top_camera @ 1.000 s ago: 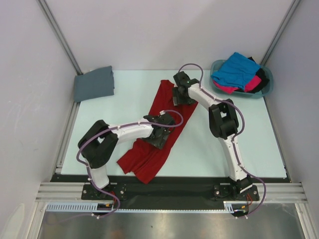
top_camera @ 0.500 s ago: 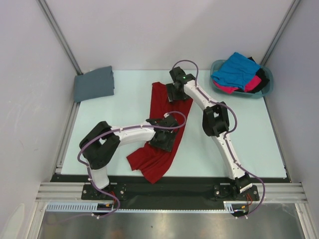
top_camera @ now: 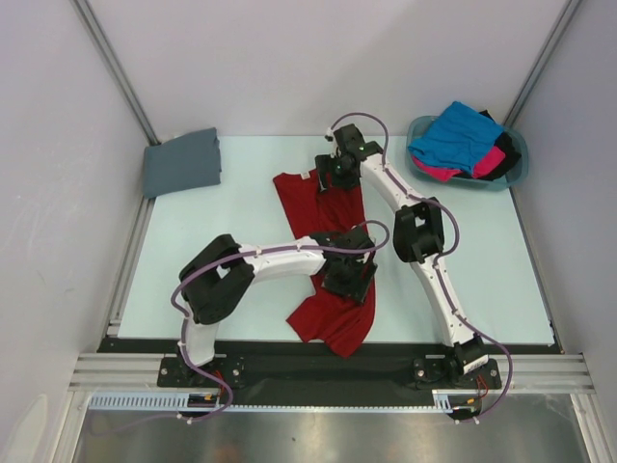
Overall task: Fold and stack the t-shirts
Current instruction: Fold the tshirt
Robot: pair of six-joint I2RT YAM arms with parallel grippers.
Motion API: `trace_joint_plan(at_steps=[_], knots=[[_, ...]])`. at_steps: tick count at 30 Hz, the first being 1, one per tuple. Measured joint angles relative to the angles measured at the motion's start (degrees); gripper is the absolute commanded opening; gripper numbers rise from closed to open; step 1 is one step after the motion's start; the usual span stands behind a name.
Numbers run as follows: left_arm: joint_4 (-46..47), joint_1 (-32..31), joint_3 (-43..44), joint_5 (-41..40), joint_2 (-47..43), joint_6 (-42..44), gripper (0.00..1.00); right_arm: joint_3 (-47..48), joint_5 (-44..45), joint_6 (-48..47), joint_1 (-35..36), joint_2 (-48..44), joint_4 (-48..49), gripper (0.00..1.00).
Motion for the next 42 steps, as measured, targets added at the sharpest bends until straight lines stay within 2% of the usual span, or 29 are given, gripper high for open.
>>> trace_joint_plan(at_steps=[4,8,9,14,17,21,24,28,36,42], knots=[[-2.05,-0.31,0.17,-2.97,-0.07,-1.03,0.74,-7.04,-0.63,-0.28,-0.11,-3.13,5.22,0.79],[-4.81,1.05,-1.66,-10.01,-3.30,-2.64,0.79,-17.86,-0.11,-1.22,-0.09,-8.92,12.00,0.79],[-5.64,2.27,-2.49,-11.85,-5.05,-2.95,0.84,-20.87,0.07,-1.36,-0.11,-10.54,13.60,0.79],[-6.25,12.52,-3.63,-19.06,-14.60,-2.49,0.94,-31.74,-0.83,-1.07,-1.73,-17.59,17.18,0.79],[-3.61,19.71,-3.39,-20.79,-18.75,-1.20,0.96,-33.92,-1.86,-0.83,-4.26,-20.37,17.92,0.79],[-0.20,25.24,-1.86,-20.94,-18.12,1.16,0.96,-35.71,-2.84,-0.42,-7.87,-23.58,19.65,0.80],[1.36,27.80,0.74,-19.80,-13.75,2.69,0.95,-35.71,-4.11,0.24,-10.40,-24.15,20.74,0.79],[5.73,31.43,2.51,-14.47,-6.43,3.28,0.93,-35.63,-8.83,2.43,-13.70,-22.95,21.14,0.75],[20.09,41.92,-4.66,1.03,-2.16,1.84,0.94,-37.44,-21.90,7.48,-18.95,-16.52,27.30,0.77],[28.96,47.21,-4.90,7.06,1.77,0.00,0.91,-35.63,-26.43,8.39,-19.61,-14.64,28.09,0.77]])
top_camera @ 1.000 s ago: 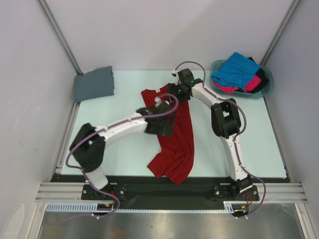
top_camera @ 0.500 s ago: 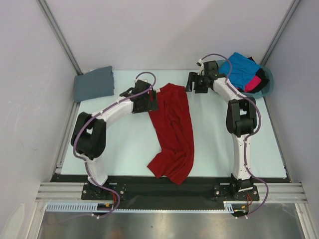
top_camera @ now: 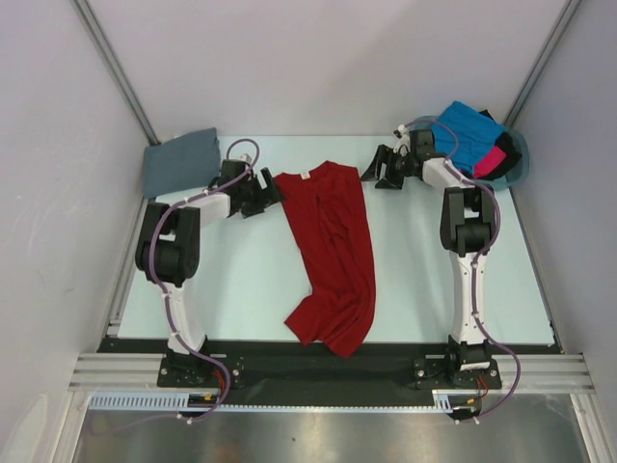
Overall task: Fold and stack the t-shirts
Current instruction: Fold the tshirt
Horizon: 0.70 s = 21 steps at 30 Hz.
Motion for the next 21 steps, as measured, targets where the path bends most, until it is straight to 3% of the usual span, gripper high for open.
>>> trace_joint_plan(at_steps=[9,17,19,21], knots=[[11.45,2.12,11.85,11.93,13.33,-5.99,0.85,6.12,-6.47,1.66,-0.11,5.20,1.40,0.77],[15.41,2.32,18.73,18.97,20.17,-10.12,0.79,15.89,-8.39,0.61,1.70,10.84,-2.80,0.76],[15.45,2.32,19.76,19.85,21.09,-10.38,0.74,18.14,-8.70,0.13,2.73,12.20,-3.52,0.74],[15.13,2.32,20.90,20.63,22.05,-10.38,0.67,19.08,-8.81,-0.24,3.91,12.81,-3.82,0.65]])
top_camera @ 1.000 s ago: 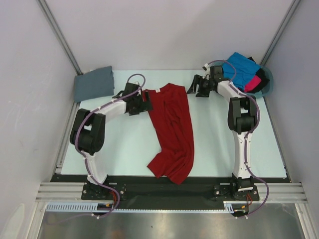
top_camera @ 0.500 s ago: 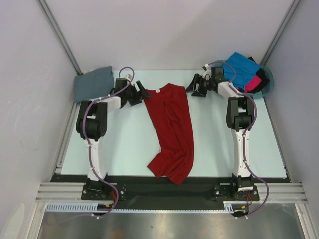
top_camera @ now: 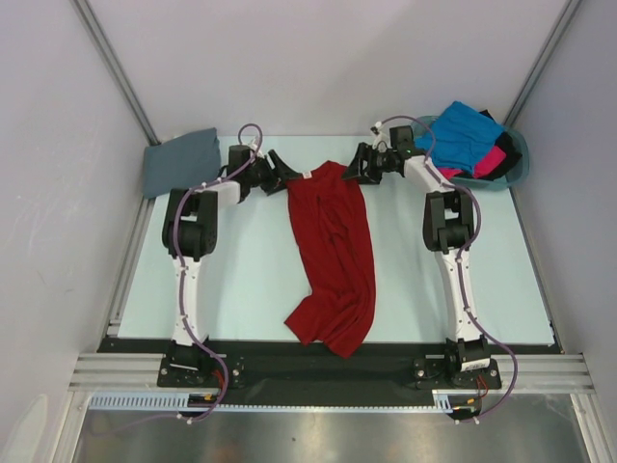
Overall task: Fold and stack the t-shirts
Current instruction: Fold the tshirt
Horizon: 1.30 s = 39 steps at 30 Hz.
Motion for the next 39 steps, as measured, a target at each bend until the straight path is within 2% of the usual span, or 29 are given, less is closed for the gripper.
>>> trace_joint_plan(at_steps=[3,4,6,7,9,10,11,12,15,20,24,28,39], knots=[[-1.22,0.00,2.60,0.79,1.99,0.11,0.48,0.00,-0.35,-0.02,1.51,0.48,-0.48,0.55],[-1.73,0.00,3.48,1.11,2.73,0.09,0.33,-0.04,-0.44,0.00,1.75,0.52,-0.57,0.52],[-2.95,0.00,4.72,1.18,3.87,0.33,0.16,-0.39,-0.22,-0.02,2.03,0.52,-0.66,0.42],[-3.91,0.00,5.22,1.29,4.37,0.72,0.00,-0.74,0.09,0.09,2.12,0.52,-0.68,0.31],[-5.53,0.02,7.28,2.16,5.53,0.94,0.00,-1.11,0.63,0.17,2.10,0.57,-0.87,0.22],[-6.75,0.00,8.76,2.14,6.01,1.38,0.00,-1.25,0.70,0.46,2.10,0.68,-1.01,0.10],[-7.96,0.00,10.16,2.16,6.56,1.88,0.00,-1.29,0.61,0.37,2.03,0.81,-0.90,0.03],[-9.29,0.00,11.52,2.25,7.08,2.19,0.00,-1.33,0.52,0.63,1.88,0.92,-0.92,0.00],[-13.66,-0.09,17.20,2.51,9.33,3.43,0.00,-1.33,-0.02,1.51,1.46,1.16,-0.66,0.00],[-20.83,-0.13,32.09,3.37,14.27,4.68,0.00,-1.09,-0.22,1.75,1.18,1.25,-0.04,0.00],[-22.62,-0.11,41.75,4.96,16.24,4.85,0.00,-0.20,0.22,1.75,0.96,1.55,0.63,0.00],[-21.33,0.04,44.50,6.93,16.24,4.31,0.00,2.25,1.09,2.56,0.35,2.62,2.40,0.00],[-21.75,2.12,44.59,7.48,19.06,2.78,0.03,9.03,3.19,6.62,-1.42,6.40,9.16,0.00]])
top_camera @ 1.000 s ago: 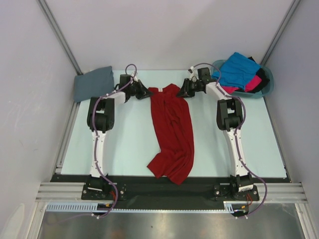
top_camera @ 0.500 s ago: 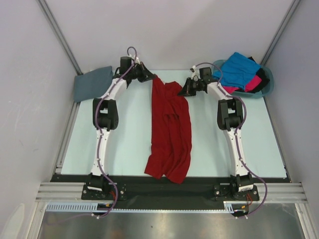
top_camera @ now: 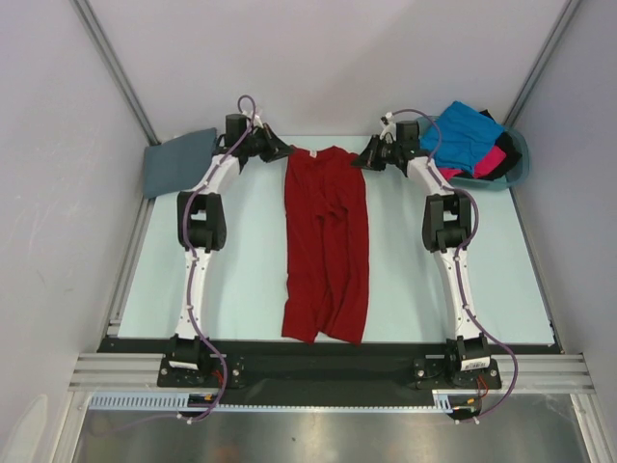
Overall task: Fold and stack the t-shirts
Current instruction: Fold the tshirt
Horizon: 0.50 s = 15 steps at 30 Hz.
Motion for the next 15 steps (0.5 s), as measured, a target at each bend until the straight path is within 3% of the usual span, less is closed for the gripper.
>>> trace_joint_plan(at_steps=[3,15], knots=[[0.11,0.28,0.37,0.00,2.40,-1.03,0.07,1.60,1.09,0.72,0.04,1.14,1.36,0.01],[3.21,0.96,4.76,-1.09,6.38,-4.04,0.08,3.65,7.91,1.68,0.15,2.51,3.98,0.03]])
